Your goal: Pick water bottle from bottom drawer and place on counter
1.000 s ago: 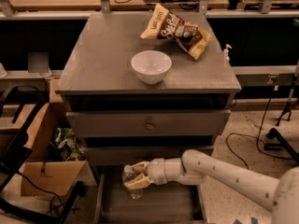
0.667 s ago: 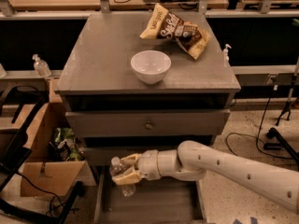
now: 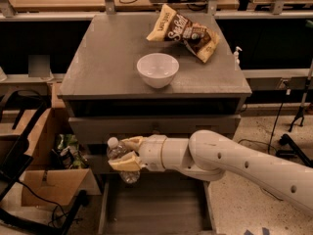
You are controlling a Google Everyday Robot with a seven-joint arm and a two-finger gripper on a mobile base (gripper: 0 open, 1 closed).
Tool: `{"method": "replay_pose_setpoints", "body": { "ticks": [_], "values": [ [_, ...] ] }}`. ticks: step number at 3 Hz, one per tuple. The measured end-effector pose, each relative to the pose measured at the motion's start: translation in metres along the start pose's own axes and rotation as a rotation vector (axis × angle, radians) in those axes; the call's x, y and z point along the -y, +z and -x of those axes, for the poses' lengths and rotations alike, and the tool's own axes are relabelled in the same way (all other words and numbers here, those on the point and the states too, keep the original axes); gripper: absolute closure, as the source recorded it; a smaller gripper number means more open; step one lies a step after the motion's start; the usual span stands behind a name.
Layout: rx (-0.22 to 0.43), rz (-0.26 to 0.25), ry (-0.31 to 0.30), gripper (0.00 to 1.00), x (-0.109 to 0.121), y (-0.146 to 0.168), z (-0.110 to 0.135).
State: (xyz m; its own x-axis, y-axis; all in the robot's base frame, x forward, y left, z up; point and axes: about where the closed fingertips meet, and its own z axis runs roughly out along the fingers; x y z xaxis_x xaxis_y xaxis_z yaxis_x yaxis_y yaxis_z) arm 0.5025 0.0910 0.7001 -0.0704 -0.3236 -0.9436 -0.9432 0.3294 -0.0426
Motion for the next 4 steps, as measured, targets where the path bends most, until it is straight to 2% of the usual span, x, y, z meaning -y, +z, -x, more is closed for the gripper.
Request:
{"method": "replay_pose_setpoints", "body": {
  "ticks": [1,2,3,4],
  "values": [
    [0.011,0.003,-0.002,1.0,0.006,0.002,0.016],
    [0.022,-0.034,-0.014,1.0,0.016,-0.011,0.076],
    [0.018,-0.145,-0.076,1.0,0.038,-0.031,0.192],
    [0.041,-0.206,-0.131,1.0,0.052,-0.037,0.268]
  ]
}}
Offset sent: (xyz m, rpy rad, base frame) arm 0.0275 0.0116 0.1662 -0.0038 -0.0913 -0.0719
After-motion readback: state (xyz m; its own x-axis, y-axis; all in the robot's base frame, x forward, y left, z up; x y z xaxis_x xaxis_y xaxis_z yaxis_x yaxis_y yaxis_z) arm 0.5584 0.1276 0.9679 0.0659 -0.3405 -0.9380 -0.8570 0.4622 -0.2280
